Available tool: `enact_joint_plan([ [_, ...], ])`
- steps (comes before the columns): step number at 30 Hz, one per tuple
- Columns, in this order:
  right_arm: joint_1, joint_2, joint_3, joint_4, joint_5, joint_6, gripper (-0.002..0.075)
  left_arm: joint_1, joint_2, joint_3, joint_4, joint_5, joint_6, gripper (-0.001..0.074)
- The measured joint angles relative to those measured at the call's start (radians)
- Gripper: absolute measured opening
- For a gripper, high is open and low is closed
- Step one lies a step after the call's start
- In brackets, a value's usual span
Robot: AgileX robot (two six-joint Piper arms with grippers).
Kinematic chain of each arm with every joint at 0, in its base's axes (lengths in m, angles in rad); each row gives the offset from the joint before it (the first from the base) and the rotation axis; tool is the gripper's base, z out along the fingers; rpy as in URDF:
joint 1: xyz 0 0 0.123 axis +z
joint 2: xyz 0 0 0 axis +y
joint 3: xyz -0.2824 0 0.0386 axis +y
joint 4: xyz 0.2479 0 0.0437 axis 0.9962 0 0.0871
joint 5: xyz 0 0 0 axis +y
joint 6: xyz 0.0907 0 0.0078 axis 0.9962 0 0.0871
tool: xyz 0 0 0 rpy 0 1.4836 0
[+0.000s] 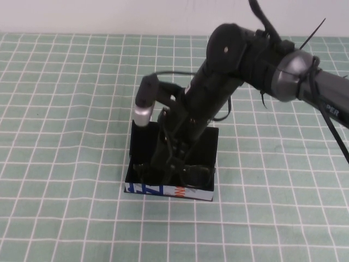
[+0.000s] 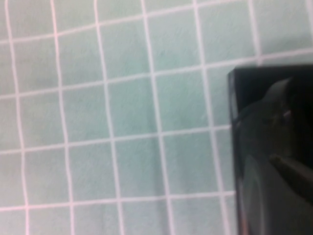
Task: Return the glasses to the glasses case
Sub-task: Place the glasses in the glasses case
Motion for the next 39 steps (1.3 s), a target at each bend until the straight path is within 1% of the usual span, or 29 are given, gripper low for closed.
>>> enact_joint_plan([
  [6, 0.0, 0.006, 0.063, 0.012, 0.0, -0.006, -0.0011, 0.0, 0.0, 0.0, 0.0, 0.0, 0.0, -0.0004],
  [15, 0.0, 0.055, 0.064, 0.04, -0.02, -0.006, -0.0011, 0.0, 0.0, 0.0, 0.0, 0.0, 0.0, -0.0004],
  [25, 0.0, 0.093, 0.064, 0.037, -0.143, 0.016, -0.0013, 0.0, 0.0, 0.0, 0.0, 0.0, 0.0, -0.0004],
  [35, 0.0, 0.084, 0.064, -0.014, -0.166, 0.018, -0.0013, 0.0, 0.0, 0.0, 0.0, 0.0, 0.0, -0.0004],
  [39, 0.0, 0.025, 0.069, -0.037, -0.252, 0.039, -0.0013, 0.0, 0.0, 0.0, 0.0, 0.0, 0.0, -0.0004],
])
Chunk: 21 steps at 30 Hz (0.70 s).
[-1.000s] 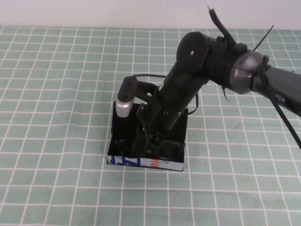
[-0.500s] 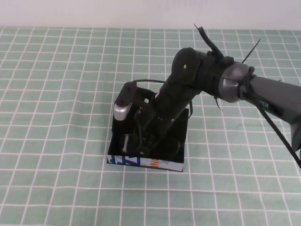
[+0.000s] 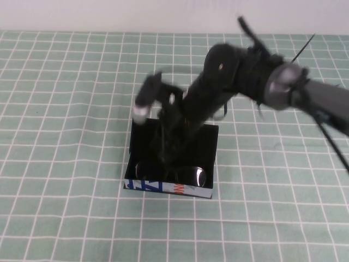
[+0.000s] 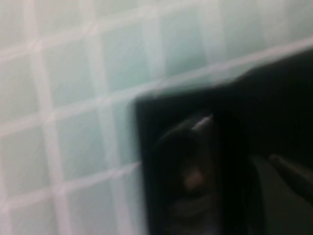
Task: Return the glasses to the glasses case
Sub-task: Place the glasses in the glasses case, then close the glasses case
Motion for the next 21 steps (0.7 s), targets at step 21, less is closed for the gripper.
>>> enact_joint_plan([
  [21, -0.132, 0.008, 0.002, -0.282, -0.208, 0.356, -0.0013, 0.0, 0.0, 0.0, 0.0, 0.0, 0.0, -0.0004],
])
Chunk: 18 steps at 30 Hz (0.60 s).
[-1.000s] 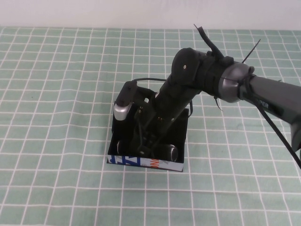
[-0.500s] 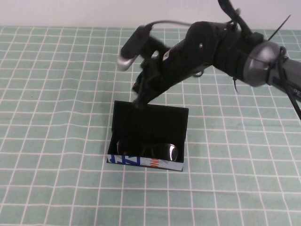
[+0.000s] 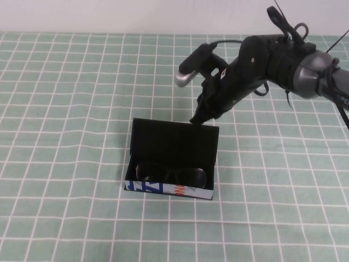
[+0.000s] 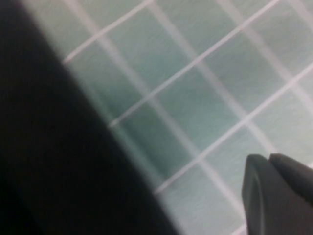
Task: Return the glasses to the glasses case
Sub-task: Close the glasses case
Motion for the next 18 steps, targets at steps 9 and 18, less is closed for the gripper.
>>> enact_joint_plan([
  [9, 0.0, 0.002, 0.001, 0.14, 0.132, -0.173, -0.0013, 0.0, 0.0, 0.0, 0.0, 0.0, 0.0, -0.0004],
  [18, 0.0, -0.017, 0.001, 0.22, 0.162, -0.239, -0.0013, 0.0, 0.0, 0.0, -0.002, 0.0, 0.0, -0.0004],
])
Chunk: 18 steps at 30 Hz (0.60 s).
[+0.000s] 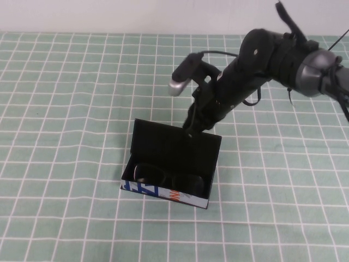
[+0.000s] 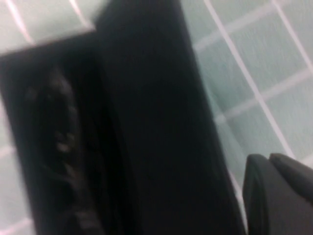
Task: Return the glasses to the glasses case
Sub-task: Close the glasses case
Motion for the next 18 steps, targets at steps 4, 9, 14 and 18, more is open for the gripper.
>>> enact_joint_plan([
  [4, 0.0, -0.039, 0.0, 0.121, 0.014, -0.093, -0.0013, 0.0, 0.0, 0.0, 0.0, 0.0, 0.0, -0.0004],
  [9, 0.0, -0.067, 0.0, 0.209, 0.039, -0.15, -0.0013, 0.0, 0.0, 0.0, 0.0, 0.0, 0.0, -0.0004],
  [14, 0.0, -0.067, 0.0, 0.216, 0.041, -0.108, -0.0013, 0.0, 0.0, 0.0, 0.0, 0.0, 0.0, -0.0004],
  [18, 0.0, -0.067, 0.0, 0.221, 0.041, -0.092, -0.0013, 0.0, 0.0, 0.0, 0.0, 0.0, 0.0, -0.0004],
])
